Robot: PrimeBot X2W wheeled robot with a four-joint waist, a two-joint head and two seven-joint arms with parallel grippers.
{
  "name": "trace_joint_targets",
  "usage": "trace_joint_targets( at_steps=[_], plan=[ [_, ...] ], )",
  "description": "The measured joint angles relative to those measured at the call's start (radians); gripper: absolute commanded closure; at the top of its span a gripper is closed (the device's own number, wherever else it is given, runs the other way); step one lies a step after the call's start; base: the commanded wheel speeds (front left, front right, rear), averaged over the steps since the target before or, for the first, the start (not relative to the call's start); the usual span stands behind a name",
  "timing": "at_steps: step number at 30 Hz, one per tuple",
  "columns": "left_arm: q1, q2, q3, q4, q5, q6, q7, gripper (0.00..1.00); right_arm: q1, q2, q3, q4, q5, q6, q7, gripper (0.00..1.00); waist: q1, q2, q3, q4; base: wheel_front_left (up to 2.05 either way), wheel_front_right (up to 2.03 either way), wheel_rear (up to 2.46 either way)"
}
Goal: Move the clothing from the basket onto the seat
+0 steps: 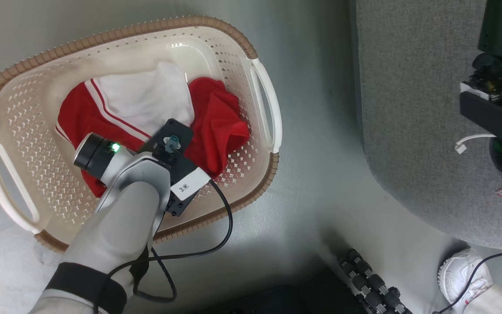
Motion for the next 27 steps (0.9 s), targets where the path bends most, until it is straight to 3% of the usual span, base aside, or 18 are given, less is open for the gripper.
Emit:
trace_joint_targets(
  at_steps=[1,2,13,27],
  plan=[
    [-0.001,0.0,0.002,0.006,0.0,0.002,-0.004,0.94,0.0,0.003,0.002,0.005,0.0,0.002,0.0,0.0,0.0,-0.0001,0.0,-0.001,0.0,0.0,0.0],
    [-0.001,0.0,0.002,0.011,0.0,0.006,-0.01,1.0,0.0,0.006,0.003,0.011,-0.001,0.005,0.0,0.0,0.0,0.0,-0.002,-0.001,0.0,0.0,0.0],
    [-0.01,-0.001,0.031,0.02,-0.039,0.004,-0.117,1.0,-0.009,0.033,0.021,0.091,-0.011,0.018,0.0,0.0,0.0,-0.0001,-0.058,0.01,0.0,0.0,0.0],
    [0.005,-0.009,0.03,-0.068,-0.145,-0.058,-0.3,1.0,0.048,0.053,0.051,0.225,-0.027,0.051,0.0,0.0,-0.0001,-0.0001,-0.233,0.067,0.0,0.0,0.0]
  ],
)
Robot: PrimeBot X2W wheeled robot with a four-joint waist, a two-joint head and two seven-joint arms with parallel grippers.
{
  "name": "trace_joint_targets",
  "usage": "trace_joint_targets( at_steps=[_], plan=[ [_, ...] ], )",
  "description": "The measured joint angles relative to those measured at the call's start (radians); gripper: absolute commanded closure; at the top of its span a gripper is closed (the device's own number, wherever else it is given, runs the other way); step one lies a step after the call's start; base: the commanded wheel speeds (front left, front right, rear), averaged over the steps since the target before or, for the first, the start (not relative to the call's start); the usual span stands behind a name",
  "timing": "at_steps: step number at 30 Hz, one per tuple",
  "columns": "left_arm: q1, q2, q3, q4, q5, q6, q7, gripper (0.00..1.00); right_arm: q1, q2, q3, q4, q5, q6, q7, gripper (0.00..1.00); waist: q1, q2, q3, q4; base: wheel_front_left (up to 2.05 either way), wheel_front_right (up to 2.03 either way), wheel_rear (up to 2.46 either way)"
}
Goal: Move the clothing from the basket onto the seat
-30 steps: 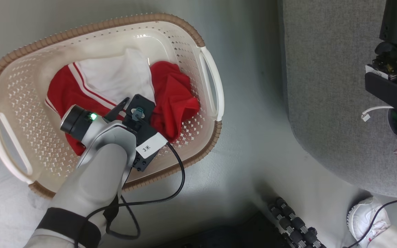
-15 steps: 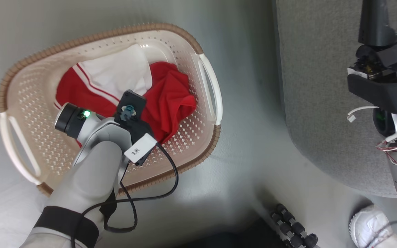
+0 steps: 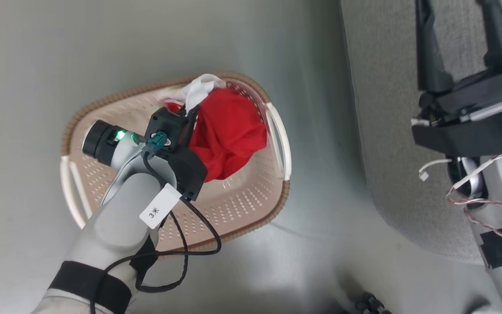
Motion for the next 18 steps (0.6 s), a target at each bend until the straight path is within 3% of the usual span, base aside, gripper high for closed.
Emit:
trace_joint_targets(
  at_steps=[10,18],
  plan=[
    [0.002,-0.002,-0.04,-0.102,-0.044,-0.024,-0.016,1.0,0.075,0.019,-0.001,0.095,0.001,0.011,0.0,0.0,-0.0001,0.0,-0.149,0.057,0.0,0.0,0.0],
    [0.003,-0.006,-0.002,-0.135,-0.066,-0.026,-0.017,1.0,0.111,0.044,0.0,0.16,0.011,0.02,0.0,0.0,-0.0001,0.0,-0.261,0.093,0.0,0.0,0.0]
  ],
)
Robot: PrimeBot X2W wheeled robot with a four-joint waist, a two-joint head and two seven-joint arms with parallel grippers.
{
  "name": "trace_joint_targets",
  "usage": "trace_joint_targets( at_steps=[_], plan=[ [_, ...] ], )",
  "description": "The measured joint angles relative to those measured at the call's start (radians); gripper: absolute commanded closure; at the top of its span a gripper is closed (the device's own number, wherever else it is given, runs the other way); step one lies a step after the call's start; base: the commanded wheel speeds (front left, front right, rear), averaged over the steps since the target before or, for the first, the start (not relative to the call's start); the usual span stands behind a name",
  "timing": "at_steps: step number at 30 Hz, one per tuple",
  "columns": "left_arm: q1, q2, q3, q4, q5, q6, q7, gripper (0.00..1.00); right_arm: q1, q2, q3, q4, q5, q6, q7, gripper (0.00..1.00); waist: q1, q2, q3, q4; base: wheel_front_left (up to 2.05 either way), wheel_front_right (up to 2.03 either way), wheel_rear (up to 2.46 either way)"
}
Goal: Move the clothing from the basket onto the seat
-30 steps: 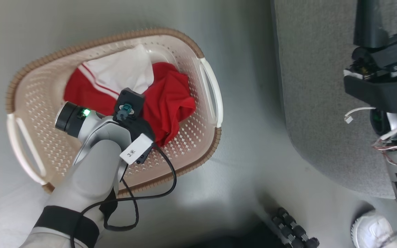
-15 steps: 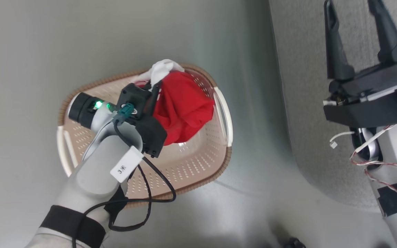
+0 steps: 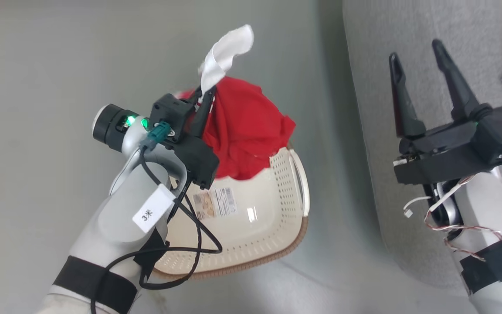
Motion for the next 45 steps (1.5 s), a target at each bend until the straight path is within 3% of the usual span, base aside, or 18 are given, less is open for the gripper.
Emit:
trace_joint_targets(
  at_steps=[6,25,38,45],
  plan=[
    [0.012,0.001,0.03,-0.025,-0.035,-0.001,0.0,1.0,0.026,0.017,0.005,0.04,0.008,0.005,0.0,0.0,0.0,0.0,-0.072,0.016,0.0,0.0,0.0],
    [0.045,0.004,0.064,-0.009,-0.084,-0.009,0.0,1.0,0.054,0.072,0.1,0.241,0.007,0.07,0.001,0.0,0.0,0.0,-0.342,0.04,0.0,0.0,0.0],
    [0.124,-0.003,0.023,0.028,-0.107,-0.009,0.002,1.0,0.16,0.142,0.225,0.365,0.012,0.105,0.001,0.0,0.0,-0.0001,-0.523,0.065,0.0,0.0,0.0],
    [0.16,-0.003,-0.046,-0.035,-0.135,-0.007,0.021,1.0,0.162,0.163,0.309,0.411,0.017,0.113,0.001,0.0,0.0,-0.0001,-0.592,0.096,0.0,0.0,0.0]
  ],
)
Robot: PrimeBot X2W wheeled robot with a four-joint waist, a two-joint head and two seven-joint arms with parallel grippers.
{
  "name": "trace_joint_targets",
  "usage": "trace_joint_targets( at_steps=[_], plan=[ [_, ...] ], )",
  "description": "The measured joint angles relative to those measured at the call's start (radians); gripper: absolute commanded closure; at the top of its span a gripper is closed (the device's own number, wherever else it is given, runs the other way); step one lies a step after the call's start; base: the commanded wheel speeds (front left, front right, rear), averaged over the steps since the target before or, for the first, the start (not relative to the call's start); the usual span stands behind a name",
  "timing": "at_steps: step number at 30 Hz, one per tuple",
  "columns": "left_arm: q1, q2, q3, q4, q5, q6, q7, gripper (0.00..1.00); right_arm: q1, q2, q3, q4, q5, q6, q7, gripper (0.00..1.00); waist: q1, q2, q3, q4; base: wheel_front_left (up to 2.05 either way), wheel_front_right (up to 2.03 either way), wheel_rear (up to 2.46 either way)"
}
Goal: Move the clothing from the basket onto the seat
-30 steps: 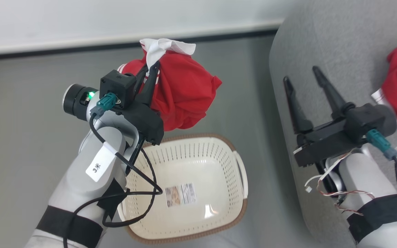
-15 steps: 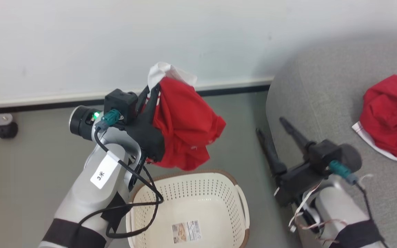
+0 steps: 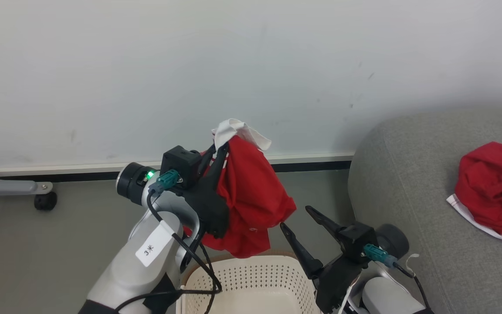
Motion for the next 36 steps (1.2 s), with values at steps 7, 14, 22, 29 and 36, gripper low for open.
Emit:
trace_joint_targets(
  at_steps=[7,14,22,29,36],
  plan=[
    [0.025,0.001,-0.093,-0.085,-0.05,0.026,0.029,1.0,-0.061,0.012,0.062,0.069,0.005,0.001,0.0,0.0,0.0001,0.0001,-0.024,0.042,0.0,0.0,0.0],
    [0.028,0.002,-0.16,-0.15,-0.091,0.052,0.056,1.0,-0.105,0.015,0.163,0.115,0.033,0.001,0.0,0.0,0.0002,0.0003,-0.029,0.077,0.0,0.0,0.0],
    [0.044,0.004,-0.197,-0.203,-0.11,0.072,0.083,1.0,-0.151,0.016,0.227,0.149,0.076,0.001,0.0,0.07,0.0003,0.0003,-0.026,0.098,0.0,0.0,0.0],
    [0.055,0.004,-0.189,-0.214,-0.118,0.093,0.099,1.0,-0.189,0.017,0.267,0.135,0.134,0.001,0.0,1.0,0.0003,0.0002,-0.021,0.098,0.0,0.0,0.0],
    [0.092,0.015,-0.16,-0.214,-0.15,0.111,0.1,0.89,-0.238,0.016,0.249,0.158,0.16,0.001,0.0,1.0,0.0003,0.0002,-0.014,0.061,0.0,0.0,0.0]
  ],
)
